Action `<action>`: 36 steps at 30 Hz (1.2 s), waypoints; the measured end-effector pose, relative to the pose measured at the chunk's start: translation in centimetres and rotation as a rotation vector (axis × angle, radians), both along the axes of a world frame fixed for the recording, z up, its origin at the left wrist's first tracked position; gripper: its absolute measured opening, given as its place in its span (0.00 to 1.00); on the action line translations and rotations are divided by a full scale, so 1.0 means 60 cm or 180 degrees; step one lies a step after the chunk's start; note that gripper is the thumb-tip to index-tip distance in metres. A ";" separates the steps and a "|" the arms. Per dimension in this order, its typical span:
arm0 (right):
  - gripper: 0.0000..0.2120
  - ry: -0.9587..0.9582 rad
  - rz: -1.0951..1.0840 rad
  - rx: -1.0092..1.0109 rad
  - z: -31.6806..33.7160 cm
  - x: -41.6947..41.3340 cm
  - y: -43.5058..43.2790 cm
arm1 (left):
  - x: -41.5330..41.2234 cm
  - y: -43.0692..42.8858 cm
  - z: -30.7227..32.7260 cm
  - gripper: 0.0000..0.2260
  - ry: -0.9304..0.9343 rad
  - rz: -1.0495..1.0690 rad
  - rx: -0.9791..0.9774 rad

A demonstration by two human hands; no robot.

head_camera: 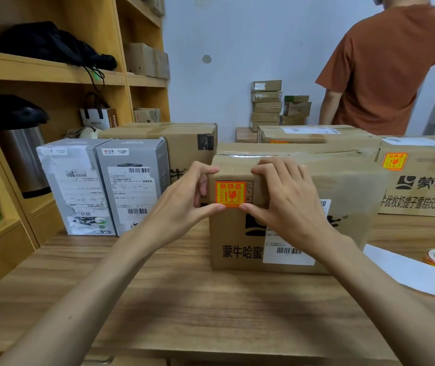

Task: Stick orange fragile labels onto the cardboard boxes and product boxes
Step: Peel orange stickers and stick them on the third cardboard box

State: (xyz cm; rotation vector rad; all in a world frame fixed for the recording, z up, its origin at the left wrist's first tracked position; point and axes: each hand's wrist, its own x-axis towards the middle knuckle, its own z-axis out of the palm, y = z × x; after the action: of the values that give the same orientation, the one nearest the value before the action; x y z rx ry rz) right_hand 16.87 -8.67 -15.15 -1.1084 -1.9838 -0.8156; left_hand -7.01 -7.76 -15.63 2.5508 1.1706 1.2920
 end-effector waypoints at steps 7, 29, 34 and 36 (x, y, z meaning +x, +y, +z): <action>0.27 0.0023 -0.0026 -0.0050 0.004 -0.007 0.004 | -0.001 0.004 0.008 0.22 -0.0061 -0.0122 -0.0010; 0.26 0.0130 0.0086 -0.0112 0.009 -0.003 0.003 | 0.003 -0.001 0.011 0.18 -0.0357 -0.0262 -0.0144; 0.28 -0.0094 -0.0014 -0.0114 0.008 0.001 0.005 | 0.001 0.002 0.006 0.22 -0.0308 -0.0284 -0.0103; 0.25 -0.0096 0.0069 -0.0118 0.009 0.004 0.005 | -0.002 0.000 0.006 0.20 -0.0400 -0.0342 -0.0148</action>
State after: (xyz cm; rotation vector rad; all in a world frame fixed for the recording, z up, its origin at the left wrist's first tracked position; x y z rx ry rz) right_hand 17.09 -8.38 -14.62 -1.0999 -2.0399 -0.7913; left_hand -7.11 -7.75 -15.26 2.4237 1.0138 1.3612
